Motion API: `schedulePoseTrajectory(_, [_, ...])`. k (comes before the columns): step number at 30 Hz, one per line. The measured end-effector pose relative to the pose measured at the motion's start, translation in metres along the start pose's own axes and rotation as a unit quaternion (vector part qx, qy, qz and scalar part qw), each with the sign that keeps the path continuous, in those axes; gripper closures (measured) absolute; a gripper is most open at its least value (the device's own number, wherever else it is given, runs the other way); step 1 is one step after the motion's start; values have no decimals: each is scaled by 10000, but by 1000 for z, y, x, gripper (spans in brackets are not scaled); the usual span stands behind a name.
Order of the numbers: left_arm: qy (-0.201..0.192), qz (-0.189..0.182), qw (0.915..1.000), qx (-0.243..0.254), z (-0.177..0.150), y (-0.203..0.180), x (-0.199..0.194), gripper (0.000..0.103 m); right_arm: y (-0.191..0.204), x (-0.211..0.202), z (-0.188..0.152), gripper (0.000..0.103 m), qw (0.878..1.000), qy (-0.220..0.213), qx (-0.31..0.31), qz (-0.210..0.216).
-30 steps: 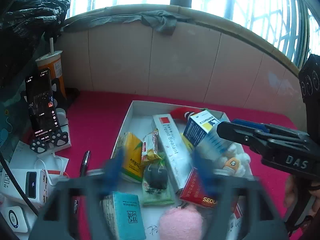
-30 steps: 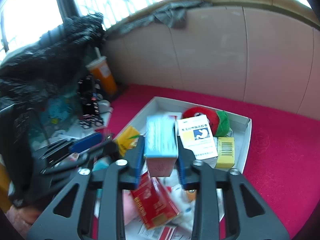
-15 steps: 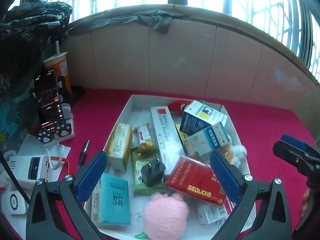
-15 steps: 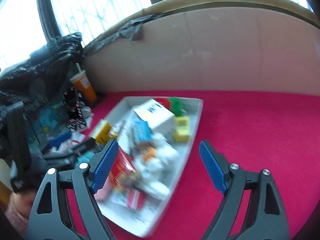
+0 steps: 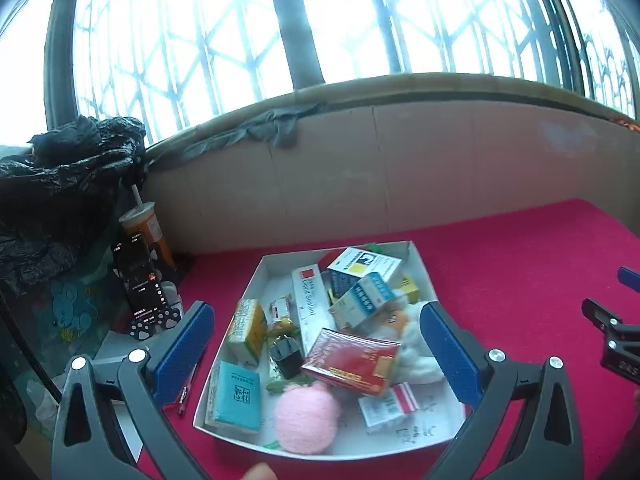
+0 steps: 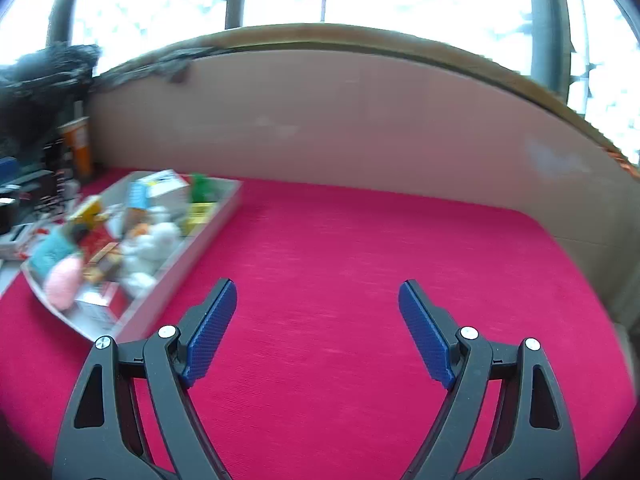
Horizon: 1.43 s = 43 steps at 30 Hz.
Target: Organize objects
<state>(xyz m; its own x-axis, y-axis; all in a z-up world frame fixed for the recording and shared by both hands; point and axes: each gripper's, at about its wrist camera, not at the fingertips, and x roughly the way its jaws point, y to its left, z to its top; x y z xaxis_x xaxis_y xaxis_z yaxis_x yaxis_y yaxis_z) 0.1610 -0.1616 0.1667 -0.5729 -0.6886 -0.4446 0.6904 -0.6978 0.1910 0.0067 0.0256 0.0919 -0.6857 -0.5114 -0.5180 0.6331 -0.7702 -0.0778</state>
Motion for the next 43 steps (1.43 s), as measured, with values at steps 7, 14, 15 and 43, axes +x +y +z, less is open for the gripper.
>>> schedulePoseTrajectory(7, [309, -258, 9963, -764, -7, 2, -20, 0, -39, 3, -22, 19, 9943, 358, 749, -663])
schedulePoseTrajectory(14, [590, -512, 9943, -727, -25, -10, -23, 0, -45, 4, -47, 19, 9900, 514, 982, -875])
schedulePoseTrajectory(15, [580, -534, 9944, -706, -26, -11, -25, 0, -44, 4, -48, 19, 9897, 502, 984, -909])
schedulePoseTrajectory(43, [817, -759, 9897, -893, -34, -16, -24, 0, -46, -4, -51, 0, 9902, 369, 1077, -809])
